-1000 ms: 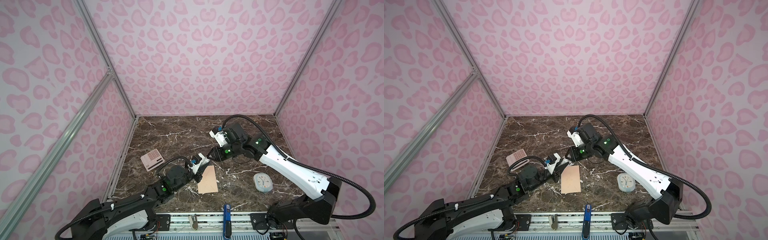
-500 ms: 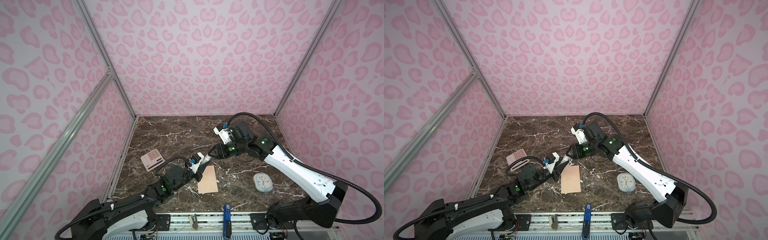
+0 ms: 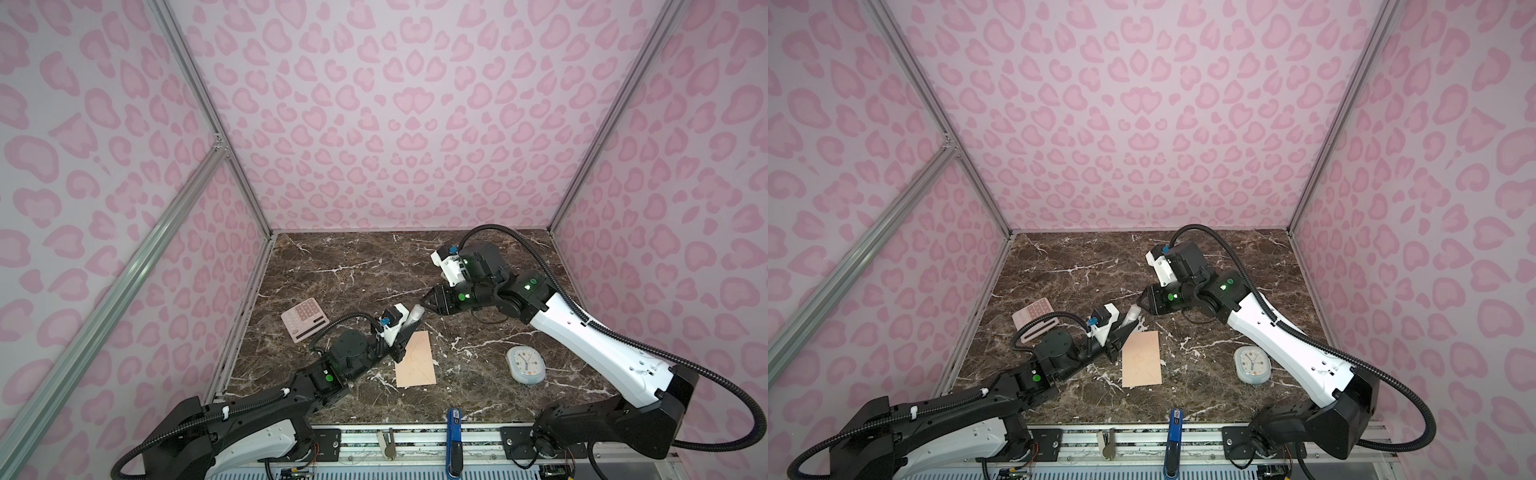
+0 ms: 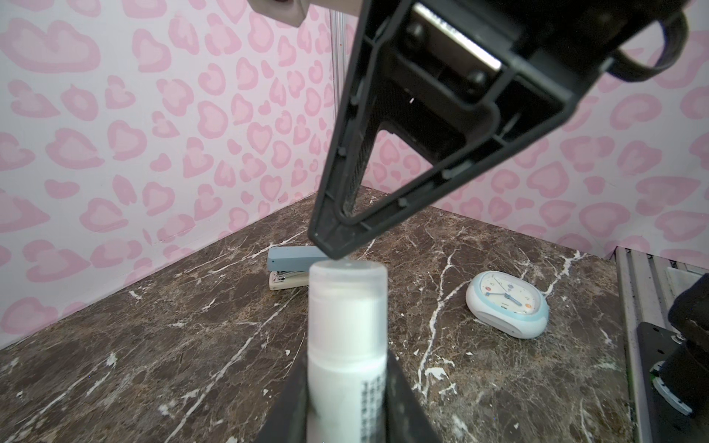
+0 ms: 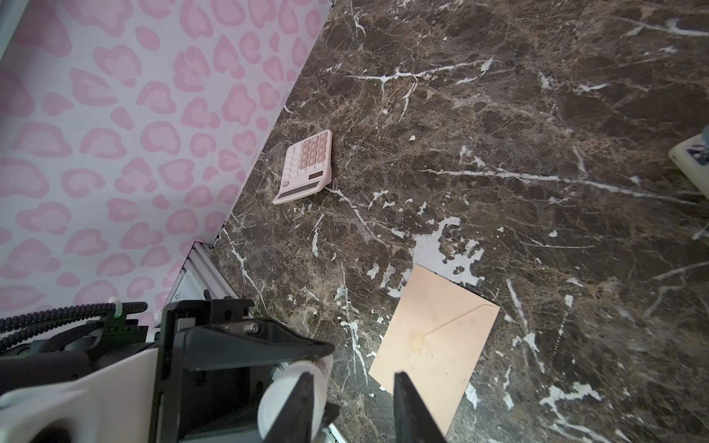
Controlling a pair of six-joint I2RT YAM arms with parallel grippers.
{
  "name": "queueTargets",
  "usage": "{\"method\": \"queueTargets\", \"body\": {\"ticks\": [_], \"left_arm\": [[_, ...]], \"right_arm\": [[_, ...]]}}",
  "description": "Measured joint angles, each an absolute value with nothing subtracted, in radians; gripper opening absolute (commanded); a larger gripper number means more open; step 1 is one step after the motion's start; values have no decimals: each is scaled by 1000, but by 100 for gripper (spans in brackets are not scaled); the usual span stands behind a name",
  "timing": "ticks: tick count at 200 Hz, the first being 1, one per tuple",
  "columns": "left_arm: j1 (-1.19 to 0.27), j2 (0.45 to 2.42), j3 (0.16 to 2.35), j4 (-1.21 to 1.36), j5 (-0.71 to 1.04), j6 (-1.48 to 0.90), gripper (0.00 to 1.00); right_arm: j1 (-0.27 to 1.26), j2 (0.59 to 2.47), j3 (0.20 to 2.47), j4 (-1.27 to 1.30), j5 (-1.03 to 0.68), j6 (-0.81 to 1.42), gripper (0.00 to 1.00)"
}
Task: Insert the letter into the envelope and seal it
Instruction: 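Press the cap down onto the glue stick's top with the right gripper, then open the right gripper and draw it back while the left gripper lowers the glue stick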
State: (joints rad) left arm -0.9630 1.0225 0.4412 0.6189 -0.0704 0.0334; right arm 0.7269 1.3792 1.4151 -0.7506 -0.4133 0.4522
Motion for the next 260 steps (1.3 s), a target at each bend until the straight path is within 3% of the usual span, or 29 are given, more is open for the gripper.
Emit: {"method": "queueTargets", "body": {"ticks": [107,135,260], "left_arm": [[-949,991,430,651,-97,25,4],[-944,976,430,738,-107,17,4],[-944,977,452,684,-126,-10,4]], "right_arm": [[751,1386,1391,-751,-387,429,27],[752,1382,1377,-789,-390,427,28],[717,1340,1391,-813,-283,421,30]]}}
